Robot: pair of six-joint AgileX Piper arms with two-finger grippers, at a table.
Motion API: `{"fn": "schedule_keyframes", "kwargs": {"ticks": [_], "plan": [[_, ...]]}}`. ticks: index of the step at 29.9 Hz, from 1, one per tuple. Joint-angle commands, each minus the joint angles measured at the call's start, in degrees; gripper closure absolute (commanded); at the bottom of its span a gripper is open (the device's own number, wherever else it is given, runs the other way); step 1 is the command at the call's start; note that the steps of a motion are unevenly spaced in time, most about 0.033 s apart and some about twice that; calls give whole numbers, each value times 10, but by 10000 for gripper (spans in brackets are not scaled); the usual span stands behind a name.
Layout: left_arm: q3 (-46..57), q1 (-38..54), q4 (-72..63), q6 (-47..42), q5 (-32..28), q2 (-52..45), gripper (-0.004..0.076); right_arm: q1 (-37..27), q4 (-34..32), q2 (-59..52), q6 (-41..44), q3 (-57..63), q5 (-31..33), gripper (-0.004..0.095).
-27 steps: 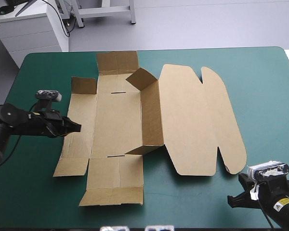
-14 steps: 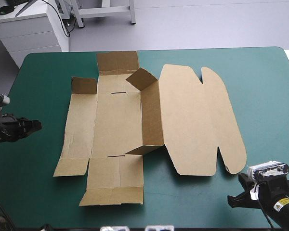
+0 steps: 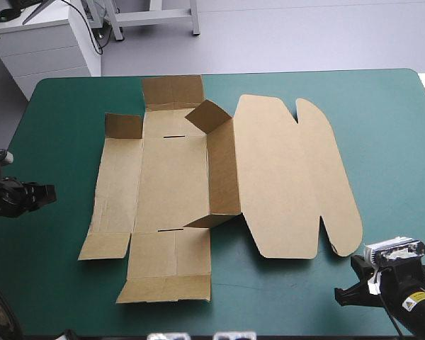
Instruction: Fold the box
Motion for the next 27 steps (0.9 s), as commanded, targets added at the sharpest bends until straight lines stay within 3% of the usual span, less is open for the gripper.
{"fn": "schedule_keyframes", "kwargs": {"ticks": [1,3,8,19,27], "plan": [[-12,0,-23,-15,5,29,270,3,7,6,-5,-15,-34,927],[-12,0,-22,-23,21,53,237,3,7,6,-5,-15,-34,927],[-12,0,-27,-34,48,107,244,3,7,6,-5,-15,-34,927],[-11,-24,-51,-29,60,161,244,3,7,6,-5,-15,-34,927],[13,-93,-59,-20,50,188,244,3,7,6,-5,-15,-34,927]]}}
